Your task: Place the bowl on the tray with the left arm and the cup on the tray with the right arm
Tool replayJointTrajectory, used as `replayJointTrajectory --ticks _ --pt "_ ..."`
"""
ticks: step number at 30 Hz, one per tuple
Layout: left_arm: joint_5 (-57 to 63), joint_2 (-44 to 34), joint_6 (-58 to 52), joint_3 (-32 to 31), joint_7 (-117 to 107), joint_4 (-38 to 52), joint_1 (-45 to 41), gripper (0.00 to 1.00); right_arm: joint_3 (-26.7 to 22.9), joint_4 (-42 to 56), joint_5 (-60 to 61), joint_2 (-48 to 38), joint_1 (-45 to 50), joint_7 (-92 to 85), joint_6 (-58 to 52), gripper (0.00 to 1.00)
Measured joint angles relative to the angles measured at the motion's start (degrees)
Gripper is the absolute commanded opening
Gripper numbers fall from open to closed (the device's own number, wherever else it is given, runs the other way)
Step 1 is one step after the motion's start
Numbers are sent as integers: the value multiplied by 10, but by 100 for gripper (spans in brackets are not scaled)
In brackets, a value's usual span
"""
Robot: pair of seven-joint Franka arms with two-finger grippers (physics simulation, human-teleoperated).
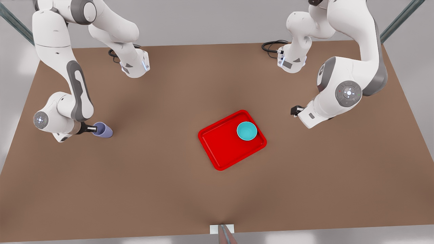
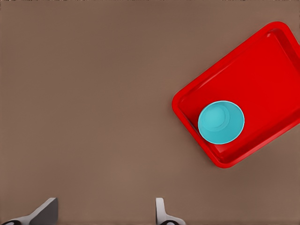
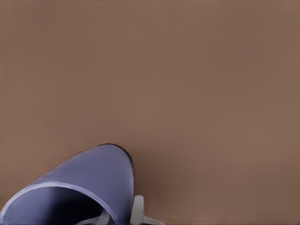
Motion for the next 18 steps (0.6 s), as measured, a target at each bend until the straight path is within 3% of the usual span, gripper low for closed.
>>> replayJointTrajectory --ticks 13,18 --pt "1 7 0 1 0 0 0 100 9 -3 2 -26 11 -3 -2 21" --pt "1 5 -7 2 0 0 0 100 4 24 2 -29 88 1 -1 21"
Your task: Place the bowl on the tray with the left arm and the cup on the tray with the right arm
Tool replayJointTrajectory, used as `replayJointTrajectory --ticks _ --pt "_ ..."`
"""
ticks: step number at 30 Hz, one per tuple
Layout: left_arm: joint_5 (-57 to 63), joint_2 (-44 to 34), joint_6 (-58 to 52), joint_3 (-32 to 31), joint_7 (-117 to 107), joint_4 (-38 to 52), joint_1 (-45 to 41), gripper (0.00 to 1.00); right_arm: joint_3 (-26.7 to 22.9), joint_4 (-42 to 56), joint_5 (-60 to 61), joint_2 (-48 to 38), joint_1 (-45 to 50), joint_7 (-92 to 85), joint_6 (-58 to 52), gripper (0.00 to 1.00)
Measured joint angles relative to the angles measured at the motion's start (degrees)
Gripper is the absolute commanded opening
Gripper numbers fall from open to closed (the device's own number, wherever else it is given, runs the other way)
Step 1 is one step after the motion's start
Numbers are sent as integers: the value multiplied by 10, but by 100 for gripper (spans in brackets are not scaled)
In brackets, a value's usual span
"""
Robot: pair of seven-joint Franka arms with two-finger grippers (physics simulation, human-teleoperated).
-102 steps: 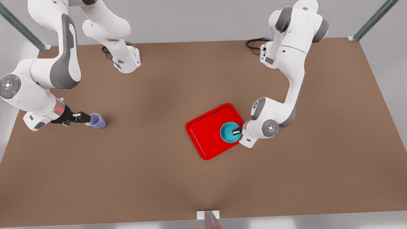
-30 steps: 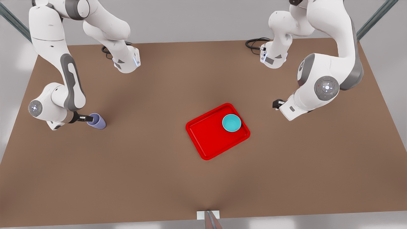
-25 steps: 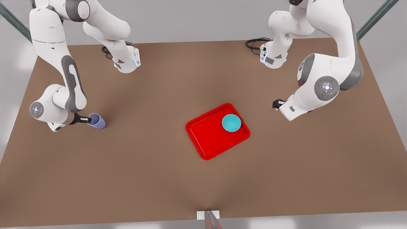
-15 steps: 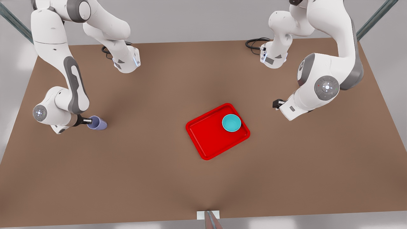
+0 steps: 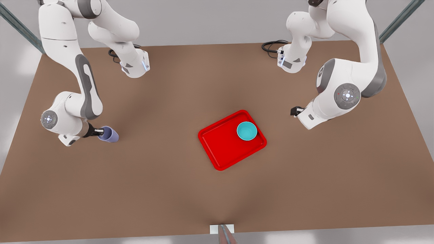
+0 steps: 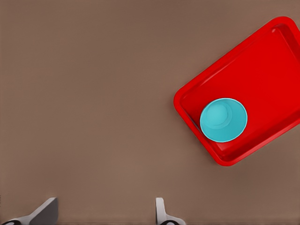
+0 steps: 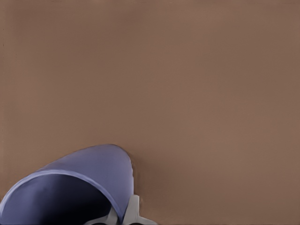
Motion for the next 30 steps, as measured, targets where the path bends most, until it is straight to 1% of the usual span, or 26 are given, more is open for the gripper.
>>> replayJointTrajectory --ticks 4,6,8,11,13,14,15,16,17,18,19,21,24,26,27,29,30 --pt "1 1 1 1 0 -1 1 100 -1 26 0 0 59 29 -1 21" --pt "1 1 1 1 0 0 0 100 -9 27 1 -9 119 63 -2 21" --pt "1 1 1 1 1 -1 0 100 -14 32 1 -14 160 73 -3 21" --pt "2 5 1 1 0 -1 1 100 -17 78 4 -5 214 82 -30 21" --pt "2 7 1 1 0 -1 0 100 -9 97 4 2 246 121 -30 21" --pt "2 9 1 1 0 -1 1 100 8 113 4 9 245 134 -30 21" --pt "2 10 1 1 1 -1 0 100 21 135 4 19 247 147 -40 21" --pt "2 10 1 1 2 -1 1 100 39 176 2 38 244 168 -65 21" --pt "2 11 1 1 2 -1 1 100 55 242 -2 71 249 197 -106 21" --pt "2 11 1 1 2 -1 1 100 78 355 -21 127 248 237 -173 21" --pt "2 11 1 1 2 0 1 100 92 423 -32 167 254 264 -203 21" --pt "2 11 1 1 1 -1 1 100 94 465 -34 195 259 274 -205 21" --pt "2 9 1 1 0 -1 1 100 107 496 -33 219 259 276 -200 21" --pt "2 9 1 1 0 0 1 100 131 560 -34 269 257 277 -201 21" --pt "3 10 1 1 0 -1 1 100 133 577 -34 286 258 277 -201 21" --pt "3 10 1 1 0 0 1 100 156 624 -46 316 260 279 -204 21" --pt "3 10 1 1 0 -1 1 100 158 635 -45 324 266 279 -203 21"
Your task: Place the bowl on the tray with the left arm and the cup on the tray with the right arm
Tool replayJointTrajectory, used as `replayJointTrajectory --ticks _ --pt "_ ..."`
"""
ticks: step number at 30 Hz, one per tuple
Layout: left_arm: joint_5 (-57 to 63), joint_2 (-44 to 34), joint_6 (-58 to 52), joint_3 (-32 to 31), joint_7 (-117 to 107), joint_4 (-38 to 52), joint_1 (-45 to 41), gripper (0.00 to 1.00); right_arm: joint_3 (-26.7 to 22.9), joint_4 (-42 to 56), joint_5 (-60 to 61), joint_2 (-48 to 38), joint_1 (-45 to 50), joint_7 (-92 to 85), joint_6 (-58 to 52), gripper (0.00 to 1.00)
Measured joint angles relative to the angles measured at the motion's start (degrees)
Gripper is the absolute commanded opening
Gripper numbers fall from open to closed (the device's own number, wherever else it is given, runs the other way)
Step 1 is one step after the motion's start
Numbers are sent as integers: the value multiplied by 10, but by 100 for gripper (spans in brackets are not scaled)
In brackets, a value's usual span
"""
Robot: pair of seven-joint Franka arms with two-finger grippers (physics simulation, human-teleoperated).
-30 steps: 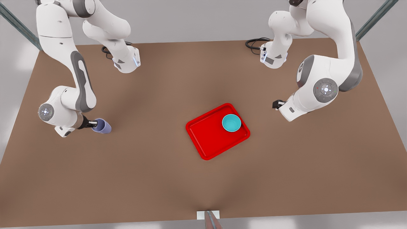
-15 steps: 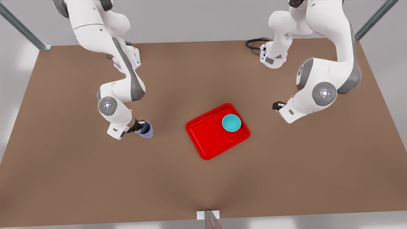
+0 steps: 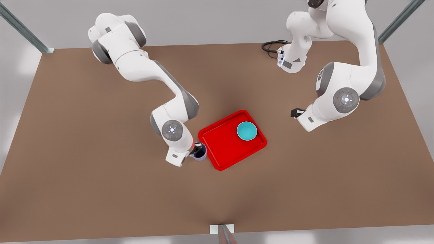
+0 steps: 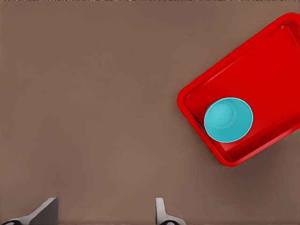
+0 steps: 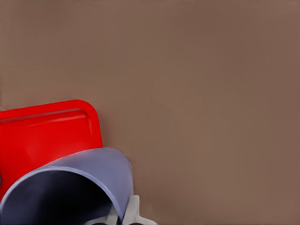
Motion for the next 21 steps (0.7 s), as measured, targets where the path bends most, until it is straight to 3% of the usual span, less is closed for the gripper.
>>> replayJointTrajectory --ticks 3,6,21 --pt "0 1 0 0 1 0 0 100 48 45 -7 34 7 -1 3 21" --pt "1 2 0 0 1 0 0 100 50 96 -13 84 33 -3 7 21" --pt "1 11 0 2 0 0 0 100 105 110 -66 144 50 -20 20 21"
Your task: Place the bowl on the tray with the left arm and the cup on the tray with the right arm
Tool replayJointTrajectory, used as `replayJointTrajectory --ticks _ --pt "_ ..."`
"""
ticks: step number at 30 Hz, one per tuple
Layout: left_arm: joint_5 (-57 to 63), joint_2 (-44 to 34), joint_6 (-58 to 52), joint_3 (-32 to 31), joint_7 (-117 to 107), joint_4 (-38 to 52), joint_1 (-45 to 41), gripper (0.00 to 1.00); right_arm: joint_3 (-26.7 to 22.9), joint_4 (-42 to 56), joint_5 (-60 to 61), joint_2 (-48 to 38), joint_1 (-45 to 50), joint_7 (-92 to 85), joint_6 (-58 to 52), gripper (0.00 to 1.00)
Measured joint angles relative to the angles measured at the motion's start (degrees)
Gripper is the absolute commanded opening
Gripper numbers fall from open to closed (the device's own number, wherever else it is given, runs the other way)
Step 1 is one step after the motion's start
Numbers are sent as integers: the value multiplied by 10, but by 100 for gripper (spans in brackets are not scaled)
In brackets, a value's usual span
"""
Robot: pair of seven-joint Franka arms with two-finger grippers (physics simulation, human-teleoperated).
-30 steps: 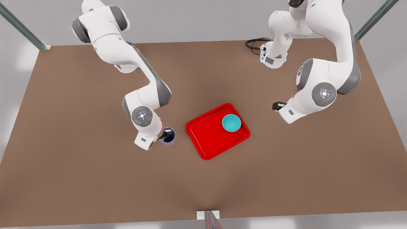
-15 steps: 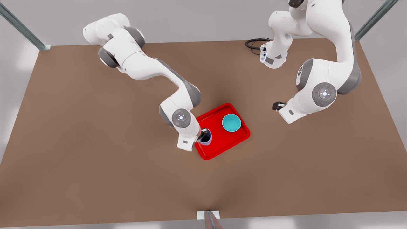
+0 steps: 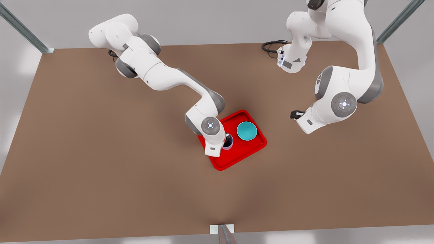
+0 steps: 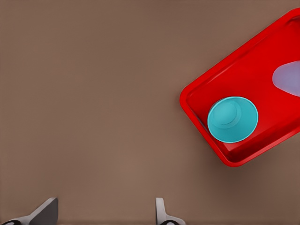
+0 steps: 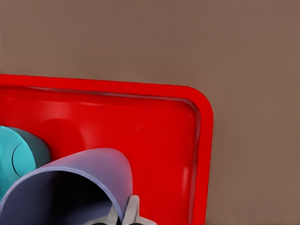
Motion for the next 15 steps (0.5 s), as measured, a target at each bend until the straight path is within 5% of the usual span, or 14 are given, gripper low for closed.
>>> replayJointTrajectory --ticks 6,7,8,15 --pt "0 4 0 0 0 0 1 100 7 4 -14 28 12 -2 7 21" --pt "0 4 0 0 0 0 1 100 7 4 -17 28 12 -2 6 66" --pt "0 4 0 0 0 0 1 100 7 4 -21 28 12 1 3 100" --pt "0 4 0 0 0 0 1 100 8 5 -22 28 12 -3 2 100"
